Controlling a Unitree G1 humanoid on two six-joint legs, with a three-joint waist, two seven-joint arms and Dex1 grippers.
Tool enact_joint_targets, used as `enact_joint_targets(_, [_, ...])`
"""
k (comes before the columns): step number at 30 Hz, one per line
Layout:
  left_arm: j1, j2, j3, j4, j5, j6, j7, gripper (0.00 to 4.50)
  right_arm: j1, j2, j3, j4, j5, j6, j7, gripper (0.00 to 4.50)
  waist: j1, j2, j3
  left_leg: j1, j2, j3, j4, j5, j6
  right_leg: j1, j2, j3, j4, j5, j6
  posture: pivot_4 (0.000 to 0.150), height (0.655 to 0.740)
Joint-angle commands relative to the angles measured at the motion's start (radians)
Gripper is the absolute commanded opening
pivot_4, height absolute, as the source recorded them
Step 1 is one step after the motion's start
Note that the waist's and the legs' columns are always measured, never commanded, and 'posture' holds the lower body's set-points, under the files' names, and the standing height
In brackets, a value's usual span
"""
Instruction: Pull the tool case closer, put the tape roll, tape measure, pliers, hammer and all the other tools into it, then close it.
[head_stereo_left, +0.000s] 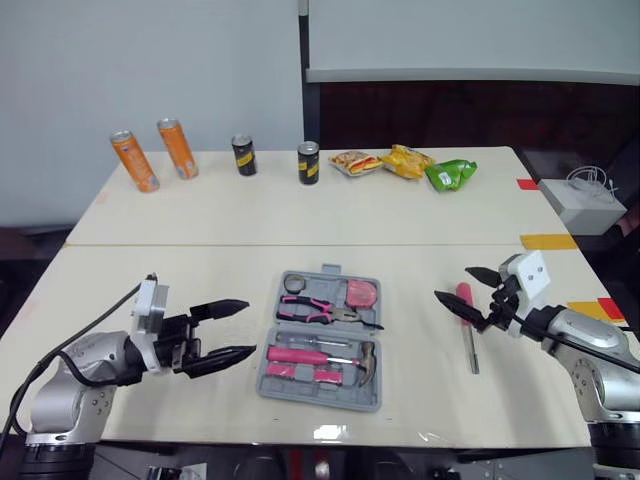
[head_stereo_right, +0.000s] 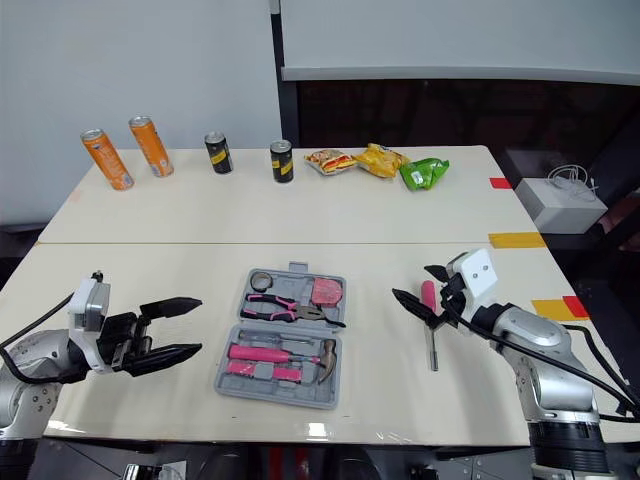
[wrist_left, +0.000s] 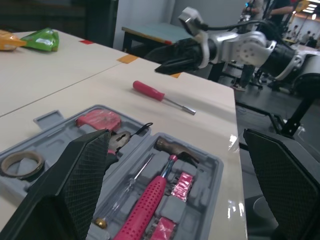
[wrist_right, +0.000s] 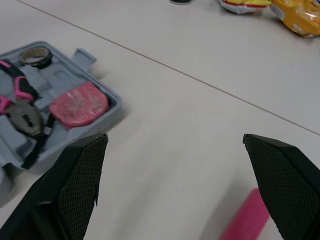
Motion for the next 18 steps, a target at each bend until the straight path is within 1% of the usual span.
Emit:
enact_joint_targets(1, [0.010,0.026,0.007,-0.052,-0.027,-0.004,-0.043,4.50,-0.029,-0.015,-0.011,0.011,-0.026,0.070,-0.061,4.49,0.001,0.000,0.000,0.000,0.000,0.000,0.000,0.000,0.000,0.000,0.000,0.000,0.000,0.000,0.000,0.150,0.7400])
enact_joint_targets(5, [0.009,0.025,0.006,-0.062,-0.030,-0.001,-0.039,4.50,-0.011,0.017,-0.033,-0.014,-0.019,0.157,-0.135,4.49,0.002,0.001,0.001,-0.002,0.000,0.000,0.000,0.000,0.000,-0.001,0.000,0.000,0.000,0.000,0.000,0.150,0.7400])
enact_joint_targets(8, [0.014,0.020,0.007,-0.077,-0.040,0.007,-0.028,4.50,0.021,0.080,-0.054,-0.060,-0.014,0.212,-0.230,4.49,0.003,0.001,0.001,-0.003,0.000,-0.001,0.000,0.000,0.000,-0.002,0.000,-0.001,0.001,0.000,0.000,0.150,0.7400])
enact_joint_targets(15, [0.037,0.014,0.010,-0.086,-0.044,0.005,-0.019,4.50,0.081,0.242,-0.074,-0.156,-0.061,0.197,-0.447,4.49,0.001,0.003,0.002,-0.008,0.000,0.000,0.001,0.001,-0.001,-0.009,0.000,0.000,0.004,0.000,0.000,0.150,0.7400])
enact_joint_targets(18, [0.036,0.014,0.010,-0.084,-0.046,0.005,-0.015,4.50,0.097,0.295,-0.069,-0.174,-0.077,0.183,-0.502,4.49,0.001,0.004,0.002,-0.008,0.000,0.000,0.001,0.001,-0.002,-0.009,0.000,0.000,0.004,0.000,0.000,0.150,0.7400])
